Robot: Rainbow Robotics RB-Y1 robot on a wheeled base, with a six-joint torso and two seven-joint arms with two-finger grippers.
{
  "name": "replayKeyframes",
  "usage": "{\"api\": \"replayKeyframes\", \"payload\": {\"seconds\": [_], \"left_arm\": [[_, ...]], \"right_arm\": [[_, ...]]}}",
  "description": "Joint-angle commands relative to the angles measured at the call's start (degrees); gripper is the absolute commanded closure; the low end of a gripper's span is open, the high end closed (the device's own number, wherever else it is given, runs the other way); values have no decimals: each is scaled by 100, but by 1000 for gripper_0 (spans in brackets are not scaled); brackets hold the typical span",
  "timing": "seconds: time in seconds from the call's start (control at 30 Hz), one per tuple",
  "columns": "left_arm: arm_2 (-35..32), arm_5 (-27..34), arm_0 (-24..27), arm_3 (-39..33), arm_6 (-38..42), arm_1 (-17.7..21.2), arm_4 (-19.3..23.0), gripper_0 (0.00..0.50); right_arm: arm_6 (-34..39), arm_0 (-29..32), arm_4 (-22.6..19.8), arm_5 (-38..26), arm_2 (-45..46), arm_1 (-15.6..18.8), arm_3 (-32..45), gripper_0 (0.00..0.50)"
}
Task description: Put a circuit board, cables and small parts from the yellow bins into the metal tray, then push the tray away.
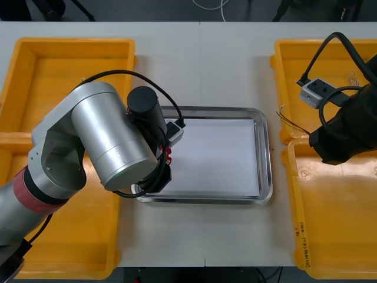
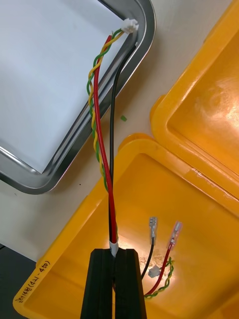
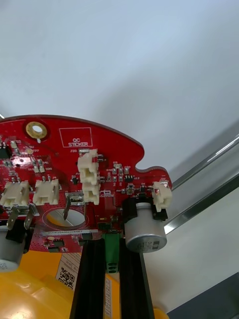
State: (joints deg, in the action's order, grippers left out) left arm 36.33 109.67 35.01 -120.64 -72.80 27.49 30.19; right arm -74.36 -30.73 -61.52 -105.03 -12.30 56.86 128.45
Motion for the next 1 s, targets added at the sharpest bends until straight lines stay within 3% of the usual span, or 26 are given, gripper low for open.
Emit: {"api": "replayKeyframes", "payload": {"seconds": [0.03,0.4,1.0], "left_arm": [[322,33,340,129,328,-68,48,500],[752,33,533,682,574,-60,75,500],[1113,-253,639,1016,978,-86,92,500]], "right_arm": [[-158,-196,35,61,-45,273,154,500],[-158,-196,44,70,-62,264,154,500],[-158,-196,70,114,-62,264,154,500]]}}
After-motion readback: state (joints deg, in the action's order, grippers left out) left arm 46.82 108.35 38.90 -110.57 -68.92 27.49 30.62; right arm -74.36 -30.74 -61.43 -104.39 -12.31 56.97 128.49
